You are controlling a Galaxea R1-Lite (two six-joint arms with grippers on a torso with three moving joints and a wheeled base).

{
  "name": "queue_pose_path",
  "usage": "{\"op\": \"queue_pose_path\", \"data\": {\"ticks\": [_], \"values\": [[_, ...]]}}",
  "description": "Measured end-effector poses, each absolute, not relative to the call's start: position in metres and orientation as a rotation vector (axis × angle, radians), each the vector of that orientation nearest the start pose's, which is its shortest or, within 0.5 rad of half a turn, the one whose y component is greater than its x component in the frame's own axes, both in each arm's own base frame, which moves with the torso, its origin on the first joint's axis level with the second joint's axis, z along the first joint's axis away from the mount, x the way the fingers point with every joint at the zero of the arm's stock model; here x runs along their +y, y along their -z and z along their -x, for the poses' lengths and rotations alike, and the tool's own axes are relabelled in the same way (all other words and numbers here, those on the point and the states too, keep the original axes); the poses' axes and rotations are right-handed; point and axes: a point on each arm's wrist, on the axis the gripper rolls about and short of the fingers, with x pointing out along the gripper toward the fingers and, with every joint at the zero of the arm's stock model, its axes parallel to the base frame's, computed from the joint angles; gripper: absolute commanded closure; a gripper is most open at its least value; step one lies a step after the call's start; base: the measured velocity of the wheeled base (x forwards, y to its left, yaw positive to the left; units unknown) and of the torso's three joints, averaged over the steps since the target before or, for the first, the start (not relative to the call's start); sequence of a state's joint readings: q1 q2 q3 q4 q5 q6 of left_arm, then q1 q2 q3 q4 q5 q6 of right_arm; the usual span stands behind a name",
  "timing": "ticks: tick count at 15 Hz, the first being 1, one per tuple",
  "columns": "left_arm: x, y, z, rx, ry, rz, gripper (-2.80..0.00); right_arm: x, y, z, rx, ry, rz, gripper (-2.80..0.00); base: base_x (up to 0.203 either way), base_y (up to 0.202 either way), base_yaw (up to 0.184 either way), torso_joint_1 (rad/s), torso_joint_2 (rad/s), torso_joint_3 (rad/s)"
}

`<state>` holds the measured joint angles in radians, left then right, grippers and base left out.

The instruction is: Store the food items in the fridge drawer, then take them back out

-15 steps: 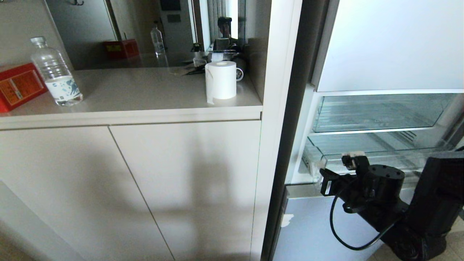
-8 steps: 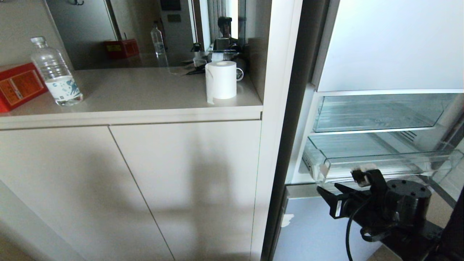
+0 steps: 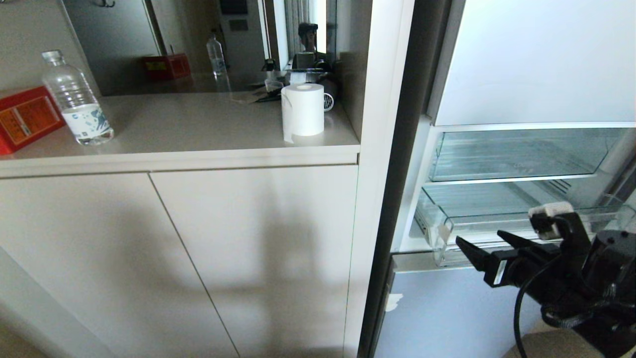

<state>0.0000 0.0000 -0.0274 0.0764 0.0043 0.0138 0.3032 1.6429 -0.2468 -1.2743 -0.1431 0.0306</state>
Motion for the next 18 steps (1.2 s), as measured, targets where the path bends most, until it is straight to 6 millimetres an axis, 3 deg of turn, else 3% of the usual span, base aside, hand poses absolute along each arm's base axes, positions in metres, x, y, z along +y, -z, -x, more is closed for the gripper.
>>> {"op": "queue_pose_path", "data": {"ticks": [4,6,8,14,18], "values": [[0.000,-0.075,0.025,0.049,-0.004,-0.014,0.00,0.036,-0.184,-0.244,0.210,-0.063,0.000,-2.80,0.000,0.000,0.000,0.000,0.00,0.000],[0.000,-0.075,0.025,0.049,-0.004,-0.014,0.00,0.018,-0.197,-0.256,0.323,-0.019,-0.004,-2.80,0.000,0.000,0.000,0.000,0.00,0.000],[0.000,-0.075,0.025,0.049,-0.004,-0.014,0.00,0.002,-0.192,-0.274,0.437,0.030,-0.013,-2.80,0.000,0.000,0.000,0.000,0.00,0.000],[0.000,-0.075,0.025,0.049,-0.004,-0.014,0.00,-0.016,-0.174,-0.347,0.465,0.033,-0.027,-2.80,0.000,0.000,0.000,0.000,0.00,0.000],[0.000,-0.075,0.025,0.049,-0.004,-0.014,0.00,-0.021,-0.160,-0.367,0.582,0.030,-0.017,-2.80,0.000,0.000,0.000,0.000,0.00,0.000]]}}
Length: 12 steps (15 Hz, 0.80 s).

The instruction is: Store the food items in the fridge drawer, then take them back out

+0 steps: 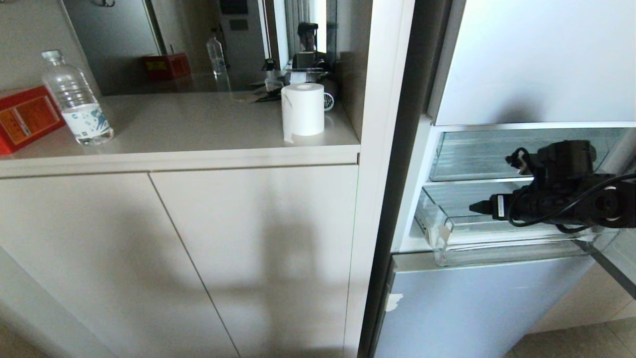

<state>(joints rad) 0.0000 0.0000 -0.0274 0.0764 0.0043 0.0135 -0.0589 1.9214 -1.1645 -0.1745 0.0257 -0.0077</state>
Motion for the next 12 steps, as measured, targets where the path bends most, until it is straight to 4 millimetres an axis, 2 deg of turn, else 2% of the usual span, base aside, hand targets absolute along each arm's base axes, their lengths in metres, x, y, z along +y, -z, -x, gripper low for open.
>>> {"op": "queue_pose_path", "data": {"ticks": [5,12], "values": [[0.000,-0.075,0.025,0.049,-0.004,-0.014,0.00,-0.029,-0.152,-0.360,0.755,0.042,-0.009,-2.80,0.000,0.000,0.000,0.000,0.00,0.000],[0.000,-0.075,0.025,0.049,-0.004,-0.014,0.00,-0.032,-0.170,-0.329,0.892,0.057,-0.023,-2.80,0.000,0.000,0.000,0.000,0.00,0.000]]}}
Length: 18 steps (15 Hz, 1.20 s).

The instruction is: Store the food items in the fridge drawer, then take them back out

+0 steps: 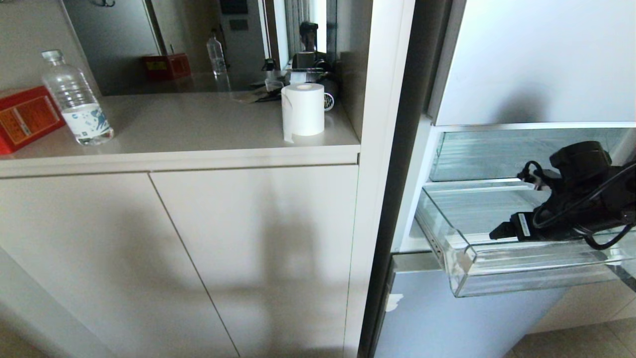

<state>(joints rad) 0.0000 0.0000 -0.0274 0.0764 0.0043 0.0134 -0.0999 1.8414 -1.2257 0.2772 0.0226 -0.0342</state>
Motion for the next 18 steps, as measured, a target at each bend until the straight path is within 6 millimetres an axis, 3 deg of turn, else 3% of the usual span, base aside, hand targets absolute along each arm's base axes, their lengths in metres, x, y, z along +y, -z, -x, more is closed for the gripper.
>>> {"op": "queue_pose_path", "data": {"ticks": [8,18], "values": [[0.000,-0.075,0.025,0.049,-0.004,-0.014,0.00,-0.039,-0.174,-0.299,0.951,0.076,-0.022,-2.80,0.000,0.000,0.000,0.000,0.00,0.000],[0.000,-0.075,0.025,0.049,-0.004,-0.014,0.00,-0.034,-0.181,-0.252,0.936,0.074,-0.028,-2.80,0.000,0.000,0.000,0.000,0.00,0.000]]}}
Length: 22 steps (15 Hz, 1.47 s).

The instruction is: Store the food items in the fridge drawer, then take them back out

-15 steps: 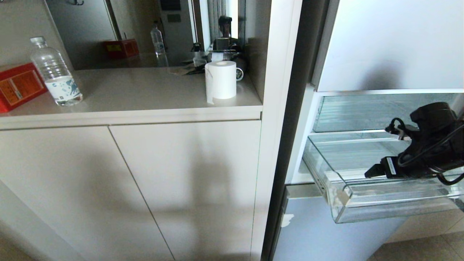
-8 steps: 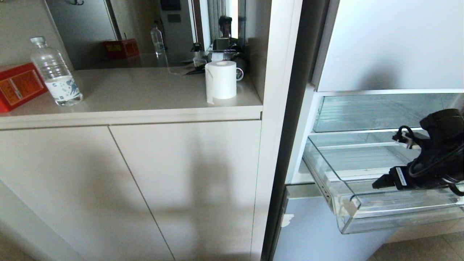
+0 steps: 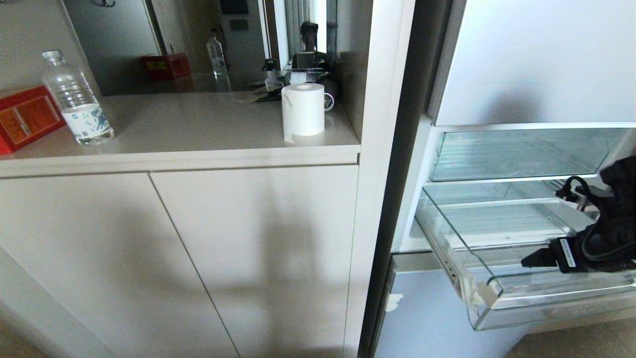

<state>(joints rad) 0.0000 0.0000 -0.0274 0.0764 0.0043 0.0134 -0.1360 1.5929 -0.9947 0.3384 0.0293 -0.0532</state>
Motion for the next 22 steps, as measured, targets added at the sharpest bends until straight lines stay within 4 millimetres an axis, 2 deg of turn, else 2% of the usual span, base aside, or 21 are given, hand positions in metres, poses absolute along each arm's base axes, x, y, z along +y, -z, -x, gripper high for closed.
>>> {"op": "queue_pose_path", "data": {"ticks": [2,5,7,9,10,12,14,17,22], "values": [[0.000,-0.075,0.025,0.049,-0.004,-0.014,0.00,-0.033,-0.187,-0.252,0.891,0.062,-0.041,-2.80,0.000,0.000,0.000,0.000,0.00,0.000],[0.000,-0.075,0.025,0.049,-0.004,-0.014,0.00,-0.032,-0.198,-0.253,0.730,0.035,-0.048,-2.80,0.000,0.000,0.000,0.000,0.00,0.000],[0.000,-0.075,0.025,0.049,-0.004,-0.014,0.00,-0.029,-0.207,-0.238,0.660,0.028,-0.044,-2.80,0.000,0.000,0.000,0.000,0.00,0.000],[0.000,-0.075,0.025,0.049,-0.004,-0.014,0.00,-0.026,-0.219,-0.213,0.592,0.020,-0.048,-2.80,0.000,0.000,0.000,0.000,0.00,0.000],[0.000,-0.075,0.025,0.049,-0.004,-0.014,0.00,-0.023,-0.225,-0.197,0.553,0.012,-0.058,0.00,0.000,0.000,0.000,0.000,0.00,0.000],[0.000,-0.075,0.025,0.049,-0.004,-0.014,0.00,-0.018,-0.231,-0.162,0.479,-0.015,-0.078,0.00,0.000,0.000,0.000,0.000,0.00,0.000],[0.000,-0.075,0.025,0.049,-0.004,-0.014,0.00,-0.013,-0.229,-0.126,0.417,-0.036,-0.093,0.00,0.000,0.000,0.000,0.000,0.00,0.000],[0.000,-0.075,0.025,0.049,-0.004,-0.014,0.00,-0.006,-0.210,-0.077,0.351,-0.067,-0.102,0.00,0.000,0.000,0.000,0.000,0.00,0.000],[0.000,-0.075,0.025,0.049,-0.004,-0.014,0.00,0.002,-0.178,-0.024,0.235,-0.101,-0.101,0.00,0.000,0.000,0.000,0.000,0.00,0.000]]}}
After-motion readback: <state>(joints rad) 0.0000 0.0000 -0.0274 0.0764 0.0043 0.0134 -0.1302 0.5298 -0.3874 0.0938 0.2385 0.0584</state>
